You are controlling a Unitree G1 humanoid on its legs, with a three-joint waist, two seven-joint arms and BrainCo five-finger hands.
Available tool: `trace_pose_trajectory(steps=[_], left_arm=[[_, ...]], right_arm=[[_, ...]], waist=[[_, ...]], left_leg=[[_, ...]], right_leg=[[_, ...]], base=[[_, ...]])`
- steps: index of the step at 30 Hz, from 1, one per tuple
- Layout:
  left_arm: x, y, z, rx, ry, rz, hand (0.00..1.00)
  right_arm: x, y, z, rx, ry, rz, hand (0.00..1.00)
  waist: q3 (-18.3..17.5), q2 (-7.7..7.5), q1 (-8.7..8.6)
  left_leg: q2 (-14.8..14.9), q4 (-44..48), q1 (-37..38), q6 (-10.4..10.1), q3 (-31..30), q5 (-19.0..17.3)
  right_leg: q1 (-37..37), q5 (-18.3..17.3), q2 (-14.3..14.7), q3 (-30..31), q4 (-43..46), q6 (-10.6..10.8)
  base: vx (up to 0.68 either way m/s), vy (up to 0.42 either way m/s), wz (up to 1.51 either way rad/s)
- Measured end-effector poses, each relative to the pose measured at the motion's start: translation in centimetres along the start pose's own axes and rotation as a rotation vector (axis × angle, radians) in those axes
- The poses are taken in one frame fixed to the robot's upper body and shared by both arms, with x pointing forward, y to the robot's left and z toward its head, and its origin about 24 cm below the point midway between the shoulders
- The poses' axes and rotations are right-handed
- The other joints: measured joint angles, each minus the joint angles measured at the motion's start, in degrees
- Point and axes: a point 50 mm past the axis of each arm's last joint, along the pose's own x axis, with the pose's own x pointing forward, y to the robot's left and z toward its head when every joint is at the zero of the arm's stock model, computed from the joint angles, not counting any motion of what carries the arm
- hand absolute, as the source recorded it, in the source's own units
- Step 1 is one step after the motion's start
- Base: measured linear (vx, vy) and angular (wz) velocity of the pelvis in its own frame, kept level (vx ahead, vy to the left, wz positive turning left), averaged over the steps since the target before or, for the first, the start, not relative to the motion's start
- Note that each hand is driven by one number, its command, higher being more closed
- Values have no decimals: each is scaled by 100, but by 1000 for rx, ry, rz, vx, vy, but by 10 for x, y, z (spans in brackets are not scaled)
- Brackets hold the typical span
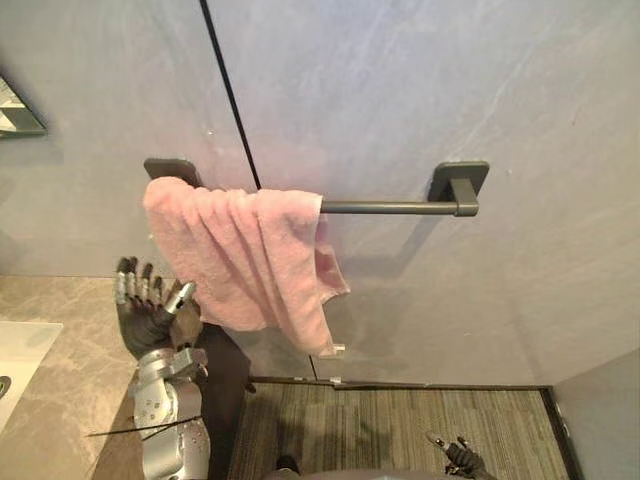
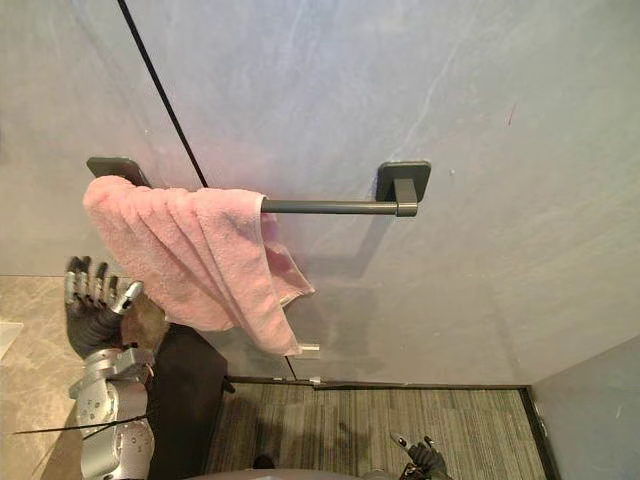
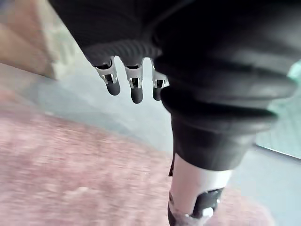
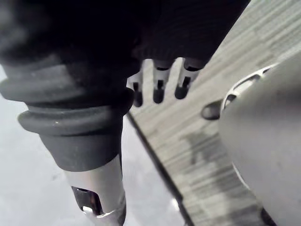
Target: Organize washtable
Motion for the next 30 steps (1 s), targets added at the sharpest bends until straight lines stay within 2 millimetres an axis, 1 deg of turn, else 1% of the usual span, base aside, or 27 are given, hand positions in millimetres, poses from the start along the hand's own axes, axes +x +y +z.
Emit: trace_pose_trajectory(steps=[2, 4, 6, 8, 12, 16, 19, 22, 27, 30], left_arm=[[11, 0, 13, 20, -72, -19, 0], [17, -2, 20, 34, -105, -48, 0], [24, 1, 24, 67, -119, -88, 0], [30, 5, 24, 84, -108, -126, 0], [38, 15, 16, 48, -66, -142, 0], [40, 24, 8, 48, -7, -146, 0], [41, 32, 2, 80, 42, -134, 0], [42, 36, 1, 79, 50, -133, 0], [40, 45, -5, 81, 106, -161, 0], [32, 54, -17, 122, 220, -223, 0]], right_arm=[[0, -5, 0, -8, 3, -8, 0], [0, -8, 0, -17, 2, -8, 0], [1, -9, 3, -31, -6, -2, 0], [1, -11, 5, -38, -11, -4, 0], [1, -12, 8, -41, -17, 7, 0], [1, -13, 9, -33, -23, 9, 0], [2, -14, 11, -34, -24, 7, 0], [3, -15, 17, -36, -41, 5, 0], [3, -18, 20, -20, -46, -3, 0], [3, -17, 19, -31, -43, 14, 0]], waist=[[-38, 23, -4], [-53, 47, -3], [-62, 62, -16], [-76, 82, -16], [-76, 74, -25], [-77, 66, -16], [-71, 55, -6], [-70, 52, 14], [-57, 31, 14], [-56, 29, 14]], left_leg=[[3, 0, 0, 0, 1, 1], [5, -1, -27, 0, 1, 0], [6, -1, -8, 1, -1, 0], [4, -2, -28, 1, 14, -1], [3, -2, -40, -10, 24, -12], [3, -1, -56, -40, 49, -35], [4, 0, -78, -45, 47, -39], [4, 1, -130, -46, 48, -39], [4, 1, -136, -46, 68, -41], [2, 1, -135, -49, 85, -47]], right_leg=[[1, 1, 5, 7, 2, -1], [-11, 1, 9, 12, 3, -3], [-56, 2, 12, 12, 4, -7], [-84, 3, 9, 27, 1, -8], [-85, 4, 13, 29, -44, -9], [-89, 12, 25, 46, -106, -16], [-100, 12, 31, 38, -125, -17], [-151, 15, 32, 41, -131, -18], [-175, 27, 33, 74, -131, -16], [-178, 58, 33, 99, -164, -14]], base=[[0, 0, 0], [0, 0, 0], [0, 0, 0], [0, 0, -4], [0, 0, 0], [20, -3, -3], [36, -8, 1], [0, 0, 0], [-4, -1, -1], [-20, 0, -4]])
